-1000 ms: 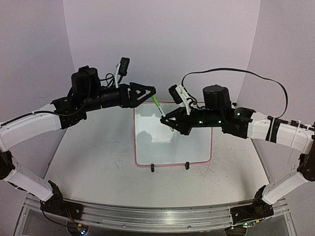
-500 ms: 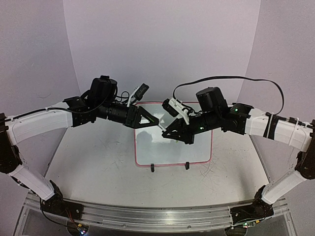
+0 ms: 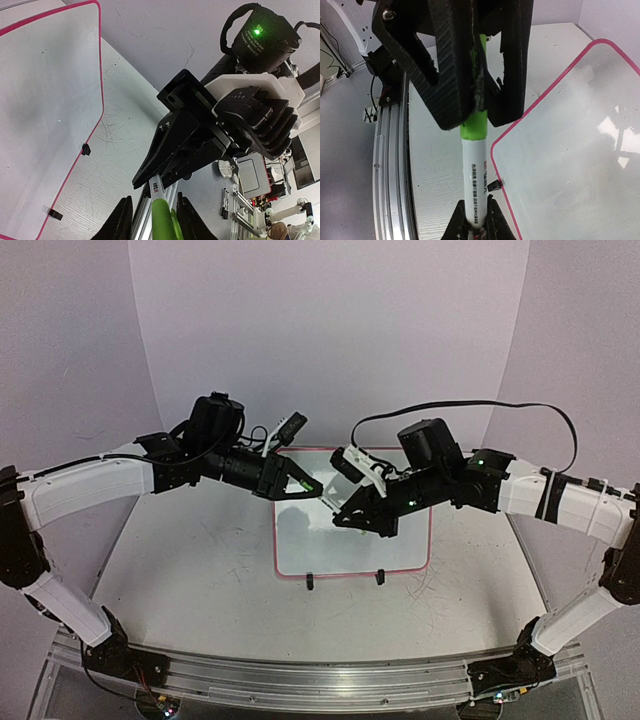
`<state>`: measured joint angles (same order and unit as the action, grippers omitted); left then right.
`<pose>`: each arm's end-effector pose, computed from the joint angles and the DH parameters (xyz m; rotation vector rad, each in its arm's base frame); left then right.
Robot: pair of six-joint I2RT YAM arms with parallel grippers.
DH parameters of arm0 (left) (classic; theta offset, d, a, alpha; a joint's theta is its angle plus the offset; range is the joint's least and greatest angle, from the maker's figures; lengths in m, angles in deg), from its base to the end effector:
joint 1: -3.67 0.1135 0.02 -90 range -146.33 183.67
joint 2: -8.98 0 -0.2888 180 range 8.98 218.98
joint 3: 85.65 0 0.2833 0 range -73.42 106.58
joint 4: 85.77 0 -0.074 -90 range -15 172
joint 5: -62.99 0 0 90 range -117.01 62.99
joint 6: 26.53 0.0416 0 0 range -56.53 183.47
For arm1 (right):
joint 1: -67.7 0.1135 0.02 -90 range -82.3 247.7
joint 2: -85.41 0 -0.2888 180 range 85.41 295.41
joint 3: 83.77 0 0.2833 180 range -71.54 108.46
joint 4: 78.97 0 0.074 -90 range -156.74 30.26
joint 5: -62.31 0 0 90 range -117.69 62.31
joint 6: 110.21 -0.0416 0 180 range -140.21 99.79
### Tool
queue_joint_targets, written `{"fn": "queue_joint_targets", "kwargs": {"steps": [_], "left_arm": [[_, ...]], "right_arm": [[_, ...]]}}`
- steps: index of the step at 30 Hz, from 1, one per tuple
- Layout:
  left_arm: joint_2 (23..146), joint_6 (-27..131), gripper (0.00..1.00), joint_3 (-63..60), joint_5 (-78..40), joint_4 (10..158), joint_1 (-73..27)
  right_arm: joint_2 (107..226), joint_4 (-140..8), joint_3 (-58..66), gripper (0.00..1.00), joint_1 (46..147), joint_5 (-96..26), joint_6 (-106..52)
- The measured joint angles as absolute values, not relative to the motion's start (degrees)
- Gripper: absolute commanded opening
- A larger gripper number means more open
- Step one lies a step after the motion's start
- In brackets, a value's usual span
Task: Write a sentence on the whiteboard
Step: Pass from the right arm to the left, then open the pen cap from the whiteboard marker.
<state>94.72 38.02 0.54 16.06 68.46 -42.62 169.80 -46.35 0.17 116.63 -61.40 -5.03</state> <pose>0.2394 -0.2916 0.3591 0.9265 2.0379 -1.5003 0.2231 0.2912 0.3394 -1.4513 1.6472 0.9690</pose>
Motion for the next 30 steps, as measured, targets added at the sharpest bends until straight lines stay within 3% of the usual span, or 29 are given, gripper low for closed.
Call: {"fn": "queue_joint_targets", "kwargs": {"steps": [1,4,8,9,14,19,25,30], "left_arm": [[94.83,38.07,0.11,0.60,16.32,68.43,-42.63],[95.32,38.07,0.00,1.24,16.95,68.19,-42.66],[95.52,38.81,0.00,1.56,16.05,67.86,-42.42],[95.50,39.16,0.00,1.56,15.57,67.85,-42.36],[92.52,39.22,0.00,0.04,10.17,72.41,-41.13],[84.16,35.30,0.00,-6.75,4.50,91.13,-39.41],[84.15,28.16,0.00,-8.62,2.81,114.24,-39.51],[89.09,21.71,0.00,-8.62,3.32,125.28,-40.17]], "right_arm": [[169.82,-46.13,0.18,0.01,116.63,-61.39,-5.03],[169.85,-45.76,0.27,0.40,116.58,-60.75,-5.17],[169.55,-47.50,-0.01,0.92,116.61,-60.13,-6.77],[169.15,-48.69,-0.58,0.97,116.61,-59.79,-7.21],[163.11,-57.74,-7.85,0.98,116.47,-54.38,-15.96],[155.70,-74.52,-17.53,0.98,114.64,-51.02,-32.33],[158.77,-97.47,-18.72,0.84,113.37,-54.69,-53.16],[167.08,-113.01,-13.03,0.76,113.41,-59.17,-64.77]]}}
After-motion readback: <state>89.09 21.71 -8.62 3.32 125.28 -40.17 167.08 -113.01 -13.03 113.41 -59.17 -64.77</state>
